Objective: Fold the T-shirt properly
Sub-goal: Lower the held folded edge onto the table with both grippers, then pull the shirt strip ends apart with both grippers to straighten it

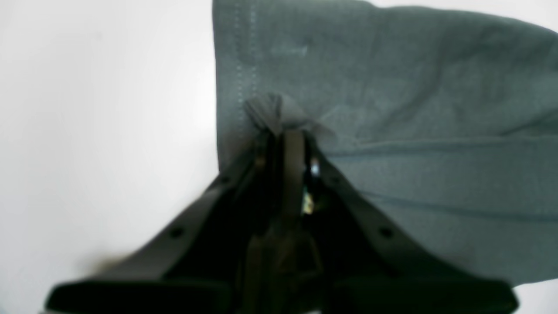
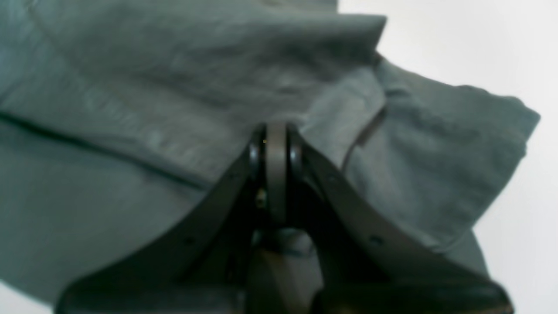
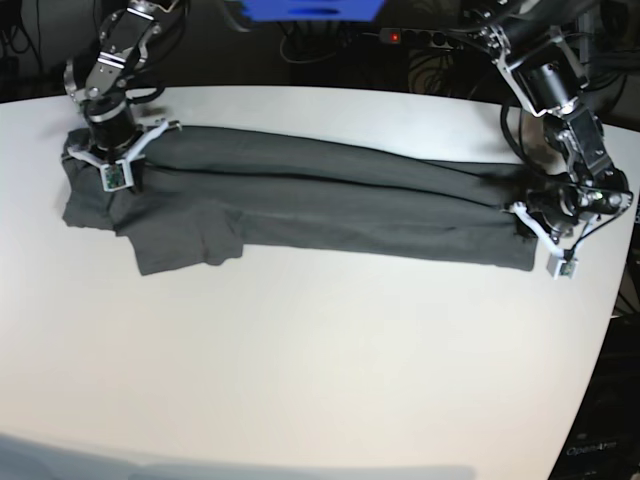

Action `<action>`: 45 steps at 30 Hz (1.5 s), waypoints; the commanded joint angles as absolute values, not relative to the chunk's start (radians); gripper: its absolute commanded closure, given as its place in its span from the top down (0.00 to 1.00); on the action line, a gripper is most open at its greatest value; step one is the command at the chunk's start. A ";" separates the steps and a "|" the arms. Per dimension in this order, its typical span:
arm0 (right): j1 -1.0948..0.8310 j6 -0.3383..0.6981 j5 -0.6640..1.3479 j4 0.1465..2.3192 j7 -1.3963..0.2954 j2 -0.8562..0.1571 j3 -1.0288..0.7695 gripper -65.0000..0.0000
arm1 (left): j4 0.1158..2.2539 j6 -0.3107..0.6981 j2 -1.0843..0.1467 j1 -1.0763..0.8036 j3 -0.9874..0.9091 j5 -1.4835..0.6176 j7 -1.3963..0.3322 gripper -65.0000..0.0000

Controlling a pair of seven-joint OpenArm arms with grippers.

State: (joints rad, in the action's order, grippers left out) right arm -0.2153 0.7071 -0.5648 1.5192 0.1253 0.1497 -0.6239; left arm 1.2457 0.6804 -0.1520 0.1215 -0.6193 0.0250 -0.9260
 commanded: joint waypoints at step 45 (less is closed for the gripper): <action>-0.056 0.698 -0.558 1.193 0.137 -0.136 -0.733 0.01 | 1.207 0.698 -0.025 -0.038 -0.539 0.107 -1.098 0.04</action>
State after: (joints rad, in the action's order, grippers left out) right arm -0.0551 0.7063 -0.5159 1.1927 0.1951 -0.1192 -0.7273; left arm 1.2522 0.7086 -0.0525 0.0376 -0.5529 -0.1120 -0.7902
